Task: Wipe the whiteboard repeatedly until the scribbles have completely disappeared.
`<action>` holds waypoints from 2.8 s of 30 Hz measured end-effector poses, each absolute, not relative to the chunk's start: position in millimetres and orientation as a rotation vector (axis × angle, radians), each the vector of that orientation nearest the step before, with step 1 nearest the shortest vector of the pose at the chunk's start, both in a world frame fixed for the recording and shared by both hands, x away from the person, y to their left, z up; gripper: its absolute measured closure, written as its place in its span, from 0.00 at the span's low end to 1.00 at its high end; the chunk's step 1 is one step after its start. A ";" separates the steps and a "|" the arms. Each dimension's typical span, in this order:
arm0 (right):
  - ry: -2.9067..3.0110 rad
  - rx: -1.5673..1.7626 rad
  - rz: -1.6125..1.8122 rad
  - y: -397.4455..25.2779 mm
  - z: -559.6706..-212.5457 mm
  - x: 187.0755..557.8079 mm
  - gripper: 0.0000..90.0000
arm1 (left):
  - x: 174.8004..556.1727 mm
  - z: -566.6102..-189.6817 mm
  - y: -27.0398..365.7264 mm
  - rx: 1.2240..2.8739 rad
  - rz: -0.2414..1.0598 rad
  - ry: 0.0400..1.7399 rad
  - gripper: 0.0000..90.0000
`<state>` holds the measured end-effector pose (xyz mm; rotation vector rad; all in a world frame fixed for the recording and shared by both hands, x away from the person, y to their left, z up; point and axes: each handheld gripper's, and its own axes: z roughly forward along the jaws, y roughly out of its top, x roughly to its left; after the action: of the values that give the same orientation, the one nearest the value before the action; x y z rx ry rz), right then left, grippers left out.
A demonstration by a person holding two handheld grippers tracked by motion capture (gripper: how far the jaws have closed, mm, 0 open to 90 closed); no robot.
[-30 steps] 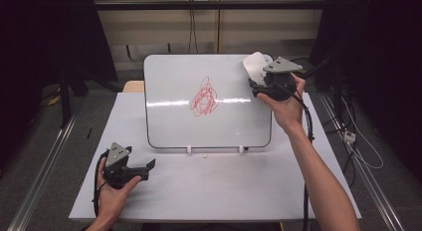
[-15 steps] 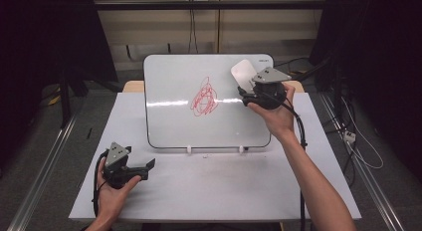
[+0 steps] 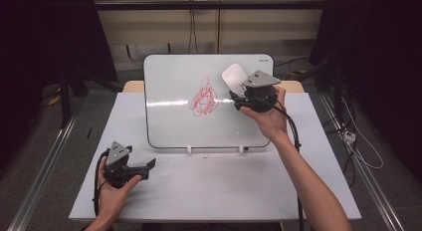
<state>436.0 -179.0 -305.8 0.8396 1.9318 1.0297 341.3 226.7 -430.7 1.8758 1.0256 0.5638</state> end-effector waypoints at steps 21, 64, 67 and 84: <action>1.969 0.752 0.971 -138.3 -306.3 454.2 0.35 | 340.1 -430.9 230.1 1.877 0.561 1.031 0.05; 1.949 0.756 0.760 -107.8 -318.2 470.2 0.35 | 339.4 -430.0 230.1 1.874 0.554 1.025 0.05; 1.959 0.754 0.761 -104.9 -321.8 467.9 0.35 | 339.6 -429.9 230.7 1.876 0.557 1.024 0.05; 2.003 0.711 0.754 -88.6 -337.8 456.6 0.35 | 340.2 -430.0 229.8 1.874 0.554 1.032 0.05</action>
<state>456.6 -88.6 -337.8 0.7114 2.0026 0.7542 340.2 229.8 -430.0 1.8742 1.0318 0.5540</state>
